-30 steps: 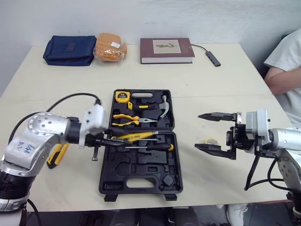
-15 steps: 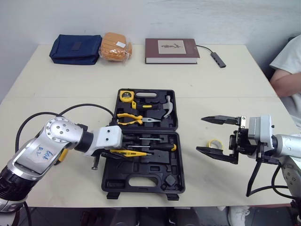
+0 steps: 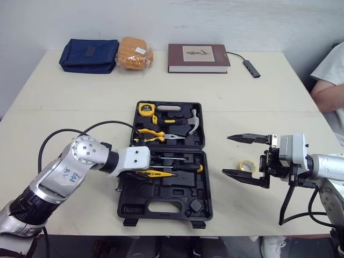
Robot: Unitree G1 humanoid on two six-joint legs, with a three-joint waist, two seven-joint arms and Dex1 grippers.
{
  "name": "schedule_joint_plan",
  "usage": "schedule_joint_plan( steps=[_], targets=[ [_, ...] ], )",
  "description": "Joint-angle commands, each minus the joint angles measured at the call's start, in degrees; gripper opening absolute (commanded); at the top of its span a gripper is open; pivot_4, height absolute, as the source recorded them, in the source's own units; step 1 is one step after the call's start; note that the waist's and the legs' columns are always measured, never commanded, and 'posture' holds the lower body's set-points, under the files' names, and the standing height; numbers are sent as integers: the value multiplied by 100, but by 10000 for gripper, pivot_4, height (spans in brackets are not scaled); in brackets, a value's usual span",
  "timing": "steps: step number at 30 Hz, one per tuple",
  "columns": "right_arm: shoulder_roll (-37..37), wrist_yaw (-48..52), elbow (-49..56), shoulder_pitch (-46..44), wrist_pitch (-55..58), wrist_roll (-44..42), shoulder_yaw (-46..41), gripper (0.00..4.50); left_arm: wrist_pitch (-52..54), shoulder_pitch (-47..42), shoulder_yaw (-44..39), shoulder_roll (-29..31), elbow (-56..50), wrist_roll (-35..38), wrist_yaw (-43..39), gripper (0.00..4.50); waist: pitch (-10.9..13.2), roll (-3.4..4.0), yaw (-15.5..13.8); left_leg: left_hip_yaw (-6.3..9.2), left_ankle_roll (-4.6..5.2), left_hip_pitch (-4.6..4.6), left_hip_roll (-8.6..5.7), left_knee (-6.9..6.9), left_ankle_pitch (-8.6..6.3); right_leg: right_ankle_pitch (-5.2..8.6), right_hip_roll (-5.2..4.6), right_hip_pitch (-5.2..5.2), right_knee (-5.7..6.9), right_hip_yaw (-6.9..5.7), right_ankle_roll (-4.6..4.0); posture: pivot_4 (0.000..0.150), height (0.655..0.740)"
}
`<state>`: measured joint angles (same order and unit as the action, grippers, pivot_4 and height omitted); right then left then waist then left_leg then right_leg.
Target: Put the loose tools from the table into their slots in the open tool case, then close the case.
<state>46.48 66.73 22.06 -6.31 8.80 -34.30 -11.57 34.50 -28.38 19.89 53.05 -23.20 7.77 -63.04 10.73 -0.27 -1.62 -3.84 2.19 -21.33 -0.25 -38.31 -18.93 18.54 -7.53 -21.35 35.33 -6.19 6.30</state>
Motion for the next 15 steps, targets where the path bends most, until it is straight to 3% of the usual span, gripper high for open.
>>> schedule_joint_plan(
  steps=[1, 15],
  targets=[
    [-32, -1, 131, 6, -83, -55, -68, 45000, -19, -75, 45, -44, 18, -198, 59, 2853, 0, 0, -3, 1, 1, 0, -1, -2, 1, 0, -1, 2, 0, 0, 1, 1500, 7400],
    [-107, -34, 146, 31, -106, -2, -6, 45000, -113, -24, 313, 144, 38, -583, -313, 2853, 0, 1, 15, 7, 3, 8, -1, -4, 2, -2, -1, 13, 1, -1, 3, 1500, 7400]
  ],
)
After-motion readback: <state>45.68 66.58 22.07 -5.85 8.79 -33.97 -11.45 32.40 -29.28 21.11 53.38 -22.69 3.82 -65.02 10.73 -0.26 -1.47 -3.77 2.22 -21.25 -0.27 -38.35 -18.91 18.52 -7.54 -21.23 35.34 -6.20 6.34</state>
